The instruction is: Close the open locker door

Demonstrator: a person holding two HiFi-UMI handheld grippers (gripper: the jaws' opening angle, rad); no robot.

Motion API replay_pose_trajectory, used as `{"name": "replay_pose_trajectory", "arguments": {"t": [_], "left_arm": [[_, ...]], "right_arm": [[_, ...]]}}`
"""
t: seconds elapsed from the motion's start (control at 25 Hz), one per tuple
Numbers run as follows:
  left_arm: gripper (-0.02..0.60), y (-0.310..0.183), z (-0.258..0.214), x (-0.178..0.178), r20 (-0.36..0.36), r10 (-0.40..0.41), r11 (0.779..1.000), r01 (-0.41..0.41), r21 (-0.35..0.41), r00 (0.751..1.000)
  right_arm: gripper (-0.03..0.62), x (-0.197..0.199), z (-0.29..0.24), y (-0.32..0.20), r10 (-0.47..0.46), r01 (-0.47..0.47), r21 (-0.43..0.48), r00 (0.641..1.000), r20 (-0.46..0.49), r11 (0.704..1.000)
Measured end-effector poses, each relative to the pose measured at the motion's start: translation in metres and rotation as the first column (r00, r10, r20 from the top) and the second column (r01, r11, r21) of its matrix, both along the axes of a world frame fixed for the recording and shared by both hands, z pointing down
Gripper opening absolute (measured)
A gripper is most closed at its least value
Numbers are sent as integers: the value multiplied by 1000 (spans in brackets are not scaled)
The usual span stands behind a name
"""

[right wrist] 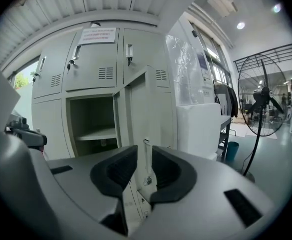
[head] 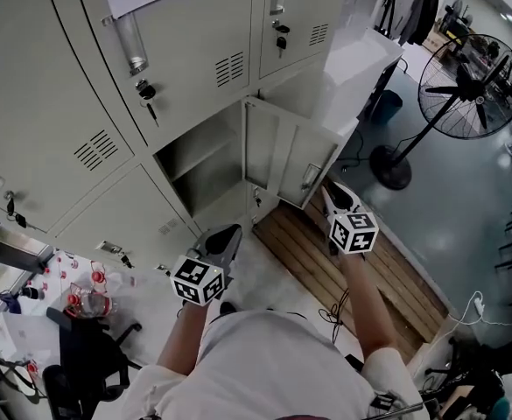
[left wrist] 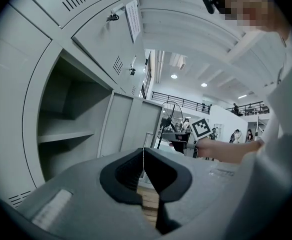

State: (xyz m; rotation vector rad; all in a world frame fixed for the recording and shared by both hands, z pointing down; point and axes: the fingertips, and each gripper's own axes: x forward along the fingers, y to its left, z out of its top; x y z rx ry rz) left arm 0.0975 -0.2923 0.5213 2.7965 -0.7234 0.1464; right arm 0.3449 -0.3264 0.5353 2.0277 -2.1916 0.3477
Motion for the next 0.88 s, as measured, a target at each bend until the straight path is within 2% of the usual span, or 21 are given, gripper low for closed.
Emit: {"name": "replay_pose_trajectory", "arguments": {"t": [0.36,0.56,0.88], "left_arm": [[16,-18,2,-23,-3,-31,999,31,-14,1000],[15,-23,3,-28,-4,-41,999,41,-16,999],[15,-22,6,-37,0,-59,998,59,-23,998]], "right_arm": [[91,10,1,-27,48,-48,-7,999,6,999],[113,11,0,-33,45,-45,1,999,5,999],[117,17,5,-41,45,-45,-8,999,-13,999]]}}
